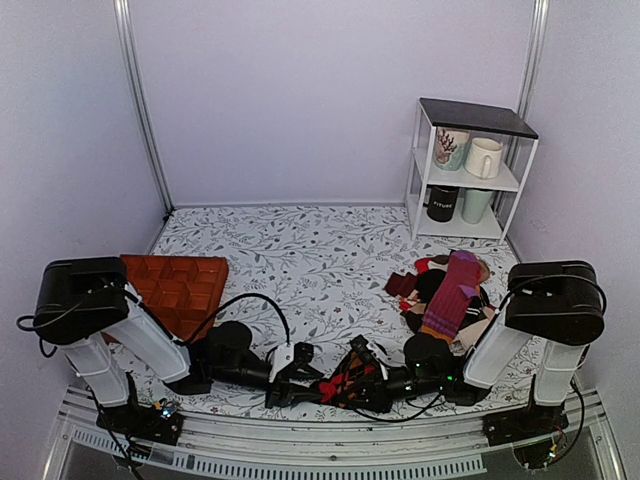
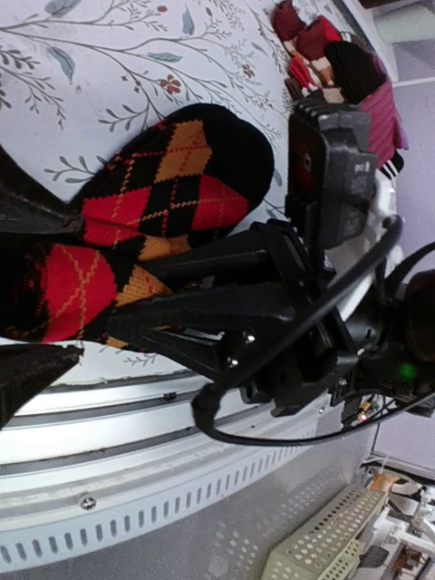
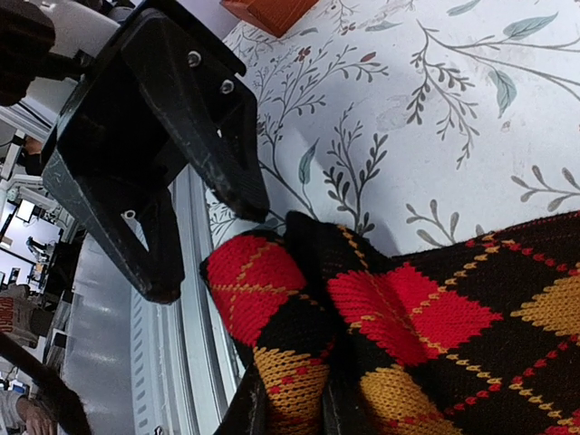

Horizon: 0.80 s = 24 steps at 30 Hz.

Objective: Roll the socks
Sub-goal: Roll the sock at the center of the board.

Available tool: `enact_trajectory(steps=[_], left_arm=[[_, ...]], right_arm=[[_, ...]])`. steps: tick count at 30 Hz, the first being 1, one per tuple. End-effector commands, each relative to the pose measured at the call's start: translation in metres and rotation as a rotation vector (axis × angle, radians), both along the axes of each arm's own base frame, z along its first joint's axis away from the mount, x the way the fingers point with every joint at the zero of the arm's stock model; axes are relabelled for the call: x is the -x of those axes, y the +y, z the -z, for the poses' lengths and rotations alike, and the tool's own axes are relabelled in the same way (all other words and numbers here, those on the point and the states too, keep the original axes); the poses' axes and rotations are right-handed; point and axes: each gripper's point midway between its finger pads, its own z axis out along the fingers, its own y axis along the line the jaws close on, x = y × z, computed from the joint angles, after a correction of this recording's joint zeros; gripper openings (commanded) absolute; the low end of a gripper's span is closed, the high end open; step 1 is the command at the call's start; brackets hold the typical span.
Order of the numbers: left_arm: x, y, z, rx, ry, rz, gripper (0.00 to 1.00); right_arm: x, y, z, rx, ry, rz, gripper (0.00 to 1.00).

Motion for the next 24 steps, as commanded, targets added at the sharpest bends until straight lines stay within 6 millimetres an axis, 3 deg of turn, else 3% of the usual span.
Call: enact_trajectory(steps=[1, 7, 11, 12, 13, 20, 24], left_arm=[[0.008, -0.011, -0.005, 0.038, -0.020, 0.055, 0.48], [0.016, -0.009, 0.008, 0.011, 0.014, 0.097, 0.63], [0.004, -0.004, 0.008, -0.017, -0.004, -0.004, 0.68], [0.001, -0.002, -0.004, 0.015, -0.039, -0.036, 0.87], [-0.001, 0.003, -0.013, 0.041, -0.072, -0.070, 0.98], [-0.024, 0.023, -0.043, 0.117, -0.167, -0.238, 0.99], [-0.011, 0.007, -0.036, 0.078, -0.139, -0.115, 0.99]], right_arm=[[0.047, -0.097, 0.110, 0.514, 0.246, -0.021, 0.08], [0.047, -0.099, 0.111, 0.522, 0.245, -0.025, 0.08], [0.046, -0.099, 0.111, 0.522, 0.243, -0.024, 0.08], [0.046, -0.098, 0.111, 0.522, 0.242, -0.026, 0.08], [0.047, -0.098, 0.112, 0.525, 0.243, -0.028, 0.08], [0.046, -0.094, 0.113, 0.528, 0.236, -0.043, 0.08], [0.045, -0.093, 0.114, 0.535, 0.234, -0.049, 0.08]])
